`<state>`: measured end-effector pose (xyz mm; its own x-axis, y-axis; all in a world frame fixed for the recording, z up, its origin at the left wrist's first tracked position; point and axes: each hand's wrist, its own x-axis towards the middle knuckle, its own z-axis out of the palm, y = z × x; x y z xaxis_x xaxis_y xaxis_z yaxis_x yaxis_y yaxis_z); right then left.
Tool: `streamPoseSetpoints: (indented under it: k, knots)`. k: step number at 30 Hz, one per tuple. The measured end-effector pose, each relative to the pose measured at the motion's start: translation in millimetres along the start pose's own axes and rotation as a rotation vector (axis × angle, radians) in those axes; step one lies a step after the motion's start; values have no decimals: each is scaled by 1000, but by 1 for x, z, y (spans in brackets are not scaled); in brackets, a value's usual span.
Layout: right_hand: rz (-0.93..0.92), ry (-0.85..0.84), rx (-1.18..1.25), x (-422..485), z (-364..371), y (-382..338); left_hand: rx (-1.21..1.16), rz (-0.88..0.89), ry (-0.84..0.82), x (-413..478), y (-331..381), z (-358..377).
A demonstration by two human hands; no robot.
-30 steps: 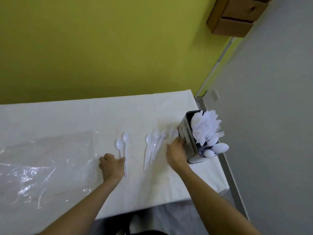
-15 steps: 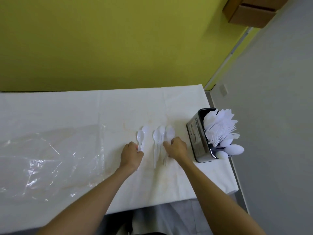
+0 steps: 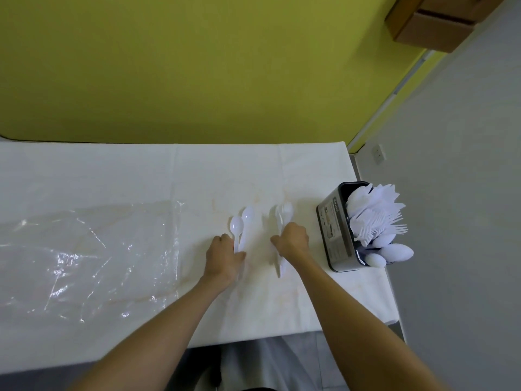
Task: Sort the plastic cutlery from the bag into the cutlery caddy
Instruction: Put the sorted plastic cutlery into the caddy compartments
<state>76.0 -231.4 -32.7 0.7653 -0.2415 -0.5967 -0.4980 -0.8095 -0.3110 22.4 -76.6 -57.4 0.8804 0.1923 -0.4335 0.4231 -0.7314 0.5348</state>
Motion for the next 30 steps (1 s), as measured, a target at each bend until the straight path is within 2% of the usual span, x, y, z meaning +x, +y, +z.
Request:
streamPoseSetpoints:
  k: [5,10,15,21,25,30]
  knots:
    - [31,-33,108,-7,-3,16,97,47,-82,-1,-2,-4]
    - [30,-50,393,-16,-6,29,88,63,-112,-8,-4,-12]
    - [-103,-5,640,-40,-24,38,-112,80,-91,-14,0,-26]
    - [-304,51,936,-92,-75,59,-295,264,-152,-22,44,-38]
    - [-287,149,1082,-119,-111,96,-462,350,-251,-40,90,-35]
    - [-148,330,1309,-116,-135,138,-593,371,-335,-60,140,-13]
